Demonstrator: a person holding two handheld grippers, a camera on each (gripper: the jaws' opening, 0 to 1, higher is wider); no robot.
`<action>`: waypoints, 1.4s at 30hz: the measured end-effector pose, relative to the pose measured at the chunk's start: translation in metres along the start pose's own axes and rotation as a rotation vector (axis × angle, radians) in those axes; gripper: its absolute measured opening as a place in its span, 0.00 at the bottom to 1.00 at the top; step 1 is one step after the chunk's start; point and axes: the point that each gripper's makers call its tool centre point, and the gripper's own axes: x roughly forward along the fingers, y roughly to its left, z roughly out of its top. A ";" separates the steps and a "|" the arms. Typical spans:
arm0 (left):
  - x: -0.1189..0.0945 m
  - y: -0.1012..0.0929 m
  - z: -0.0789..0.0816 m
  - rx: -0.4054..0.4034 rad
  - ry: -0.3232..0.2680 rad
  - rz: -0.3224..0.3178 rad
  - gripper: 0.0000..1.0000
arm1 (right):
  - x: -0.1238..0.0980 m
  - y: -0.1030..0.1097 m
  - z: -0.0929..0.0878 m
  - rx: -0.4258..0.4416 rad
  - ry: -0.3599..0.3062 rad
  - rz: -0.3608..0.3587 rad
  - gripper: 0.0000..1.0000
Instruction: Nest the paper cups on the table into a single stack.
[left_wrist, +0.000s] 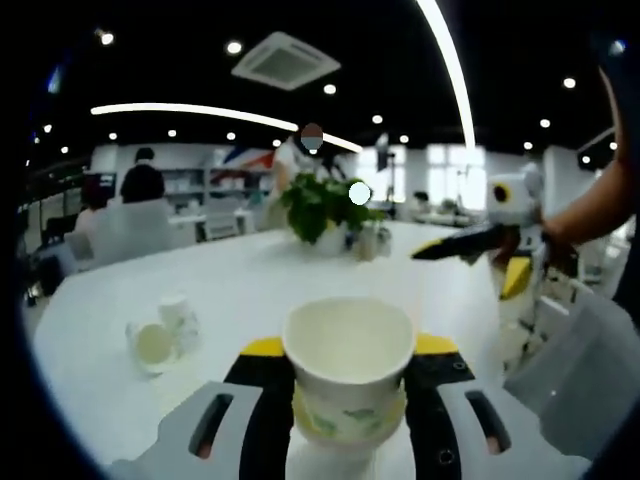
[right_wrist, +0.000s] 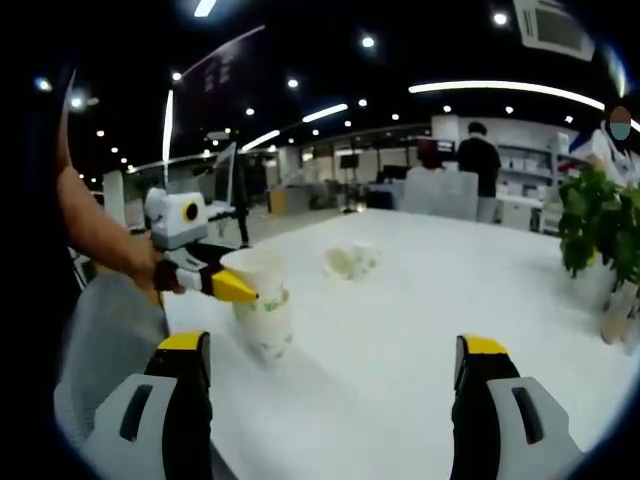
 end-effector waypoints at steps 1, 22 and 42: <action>0.000 0.000 -0.002 0.001 0.004 -0.001 0.41 | 0.000 0.001 0.001 0.000 0.000 0.001 1.00; -0.002 0.005 -0.011 0.005 0.103 -0.011 0.56 | 0.002 0.002 0.001 -0.001 -0.006 0.002 1.00; -0.046 0.049 0.031 -0.073 0.038 0.035 0.98 | 0.006 -0.005 0.011 -0.017 -0.018 0.000 1.00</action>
